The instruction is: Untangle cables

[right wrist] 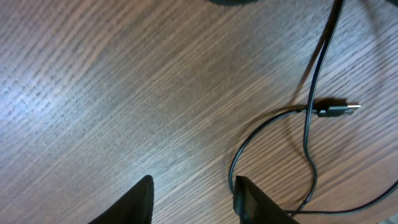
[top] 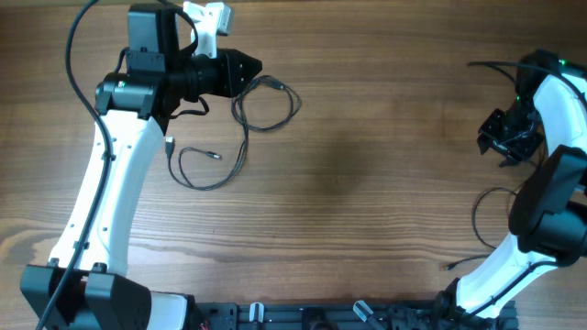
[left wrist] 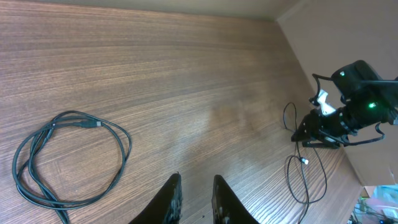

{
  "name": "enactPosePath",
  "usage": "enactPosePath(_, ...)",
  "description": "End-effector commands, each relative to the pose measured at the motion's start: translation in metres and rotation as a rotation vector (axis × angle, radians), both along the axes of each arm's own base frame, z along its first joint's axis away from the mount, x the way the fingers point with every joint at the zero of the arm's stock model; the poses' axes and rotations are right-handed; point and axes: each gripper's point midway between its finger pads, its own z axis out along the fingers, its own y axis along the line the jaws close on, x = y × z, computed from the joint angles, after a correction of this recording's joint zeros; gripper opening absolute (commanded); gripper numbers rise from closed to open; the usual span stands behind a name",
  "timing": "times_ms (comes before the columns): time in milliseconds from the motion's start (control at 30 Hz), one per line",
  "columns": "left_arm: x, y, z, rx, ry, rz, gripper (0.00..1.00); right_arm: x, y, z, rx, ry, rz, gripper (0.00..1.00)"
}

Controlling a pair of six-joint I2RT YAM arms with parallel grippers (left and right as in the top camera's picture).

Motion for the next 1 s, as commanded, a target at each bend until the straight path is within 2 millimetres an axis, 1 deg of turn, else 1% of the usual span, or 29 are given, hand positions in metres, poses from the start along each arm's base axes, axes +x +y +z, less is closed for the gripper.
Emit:
enactPosePath(0,0.0,-0.001,0.007,-0.016,-0.013,-0.008,0.18,-0.008,0.006,0.008,0.009,-0.021,-0.016,0.19)
enactPosePath(67,0.0,-0.001,0.007,-0.016,-0.013,-0.008,0.18,-0.013,0.009,0.003,0.019,-0.007,-0.032,0.16)
enactPosePath(133,0.0,-0.001,0.007,-0.016,-0.013,-0.008,0.18,-0.02,0.013,-0.009,0.036,0.008,-0.041,0.15)
enactPosePath(200,0.0,-0.001,0.007,-0.016,-0.013,-0.008,0.18,-0.028,0.016,-0.019,0.038,0.026,-0.073,0.22)
enactPosePath(333,0.0,-0.001,0.008,-0.016,-0.013,-0.008,0.18,-0.046,0.022,-0.042,0.035,0.049,-0.125,0.27)
enactPosePath(400,0.0,-0.001,0.007,-0.016,-0.014,-0.008,0.18,-0.054,0.024,-0.048,0.03,0.059,-0.126,0.28)
enactPosePath(467,0.0,-0.001,0.008,-0.015,-0.014,-0.008,0.18,-0.061,0.023,-0.051,0.012,0.076,-0.148,0.33)
enactPosePath(500,0.0,-0.001,0.008,-0.016,-0.014,-0.008,0.18,-0.064,0.02,-0.052,-0.009,0.087,-0.159,0.36)
enactPosePath(533,0.0,-0.001,0.007,-0.016,-0.013,-0.008,0.18,-0.068,0.017,-0.052,-0.035,0.099,-0.179,0.38)
enactPosePath(700,0.0,-0.001,0.007,-0.015,-0.013,-0.008,0.18,-0.072,0.01,-0.05,-0.093,0.112,-0.234,0.49)
enactPosePath(800,0.0,-0.001,0.007,-0.015,-0.013,-0.008,0.18,-0.072,0.009,-0.049,-0.098,0.111,-0.246,0.52)
enactPosePath(967,0.0,-0.001,0.008,-0.016,-0.013,-0.008,0.18,-0.076,-0.001,-0.047,-0.174,0.12,-0.275,0.54)
